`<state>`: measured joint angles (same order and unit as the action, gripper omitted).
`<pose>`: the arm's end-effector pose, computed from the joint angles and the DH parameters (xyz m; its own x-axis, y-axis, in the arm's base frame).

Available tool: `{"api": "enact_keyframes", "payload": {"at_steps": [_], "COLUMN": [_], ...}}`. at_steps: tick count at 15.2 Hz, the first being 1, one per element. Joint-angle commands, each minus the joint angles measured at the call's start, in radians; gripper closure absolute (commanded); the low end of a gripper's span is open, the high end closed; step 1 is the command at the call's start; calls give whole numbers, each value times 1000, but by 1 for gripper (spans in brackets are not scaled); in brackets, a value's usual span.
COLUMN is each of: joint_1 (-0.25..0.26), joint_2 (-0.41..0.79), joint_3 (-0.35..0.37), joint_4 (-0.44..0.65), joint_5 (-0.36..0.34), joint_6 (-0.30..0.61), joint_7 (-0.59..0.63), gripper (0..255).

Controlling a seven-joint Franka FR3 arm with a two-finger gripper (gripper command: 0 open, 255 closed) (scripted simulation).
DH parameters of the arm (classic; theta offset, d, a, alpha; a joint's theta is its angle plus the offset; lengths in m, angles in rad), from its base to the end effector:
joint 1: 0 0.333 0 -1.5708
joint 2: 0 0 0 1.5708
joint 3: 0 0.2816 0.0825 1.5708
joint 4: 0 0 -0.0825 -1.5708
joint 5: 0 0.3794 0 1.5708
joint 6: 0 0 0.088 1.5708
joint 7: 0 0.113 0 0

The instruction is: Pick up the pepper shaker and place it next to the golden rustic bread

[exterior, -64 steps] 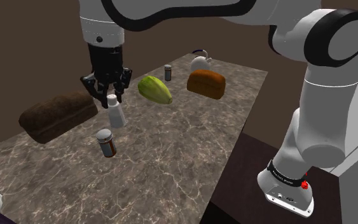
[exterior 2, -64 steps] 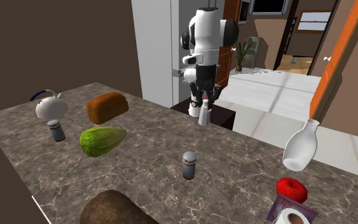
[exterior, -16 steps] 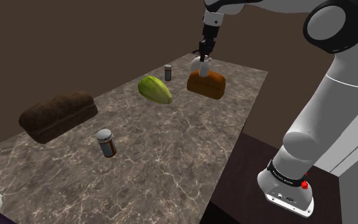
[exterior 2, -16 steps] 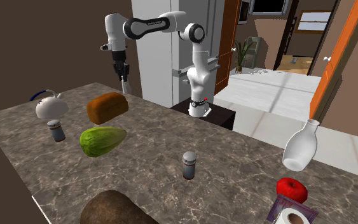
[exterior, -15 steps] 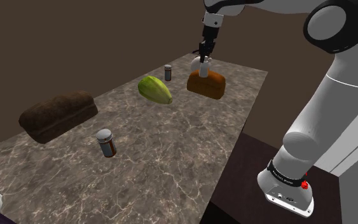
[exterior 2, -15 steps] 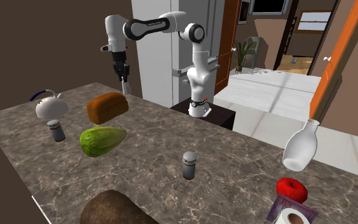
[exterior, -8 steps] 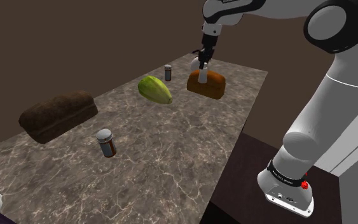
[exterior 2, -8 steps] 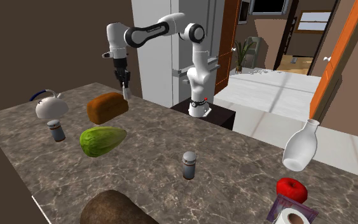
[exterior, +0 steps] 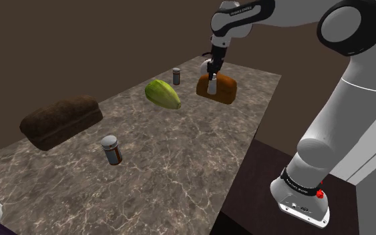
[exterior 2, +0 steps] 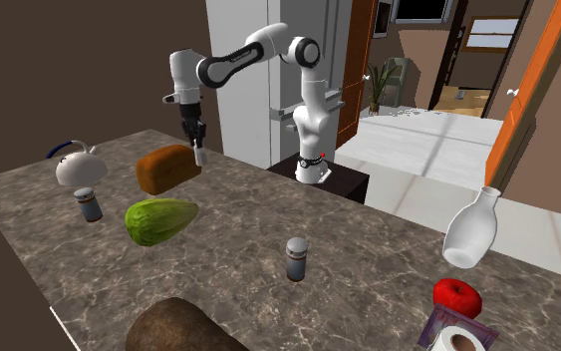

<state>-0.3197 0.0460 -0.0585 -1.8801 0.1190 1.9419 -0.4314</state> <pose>0.5328 -0.2020 0.4448 0.9983 0.0083 0.0578 0.0136 -0.9956 -0.0930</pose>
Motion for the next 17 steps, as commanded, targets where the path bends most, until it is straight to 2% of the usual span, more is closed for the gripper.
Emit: {"api": "enact_keyframes", "payload": {"at_steps": [1, 17], "joint_1": [0, 2], "joint_2": [5, 75], "joint_3": [0, 3], "joint_4": [-20, -153], "joint_5": [1, 20], "joint_6": [26, 227], "joint_7": [-2, -30], "gripper": [255, 255]}}
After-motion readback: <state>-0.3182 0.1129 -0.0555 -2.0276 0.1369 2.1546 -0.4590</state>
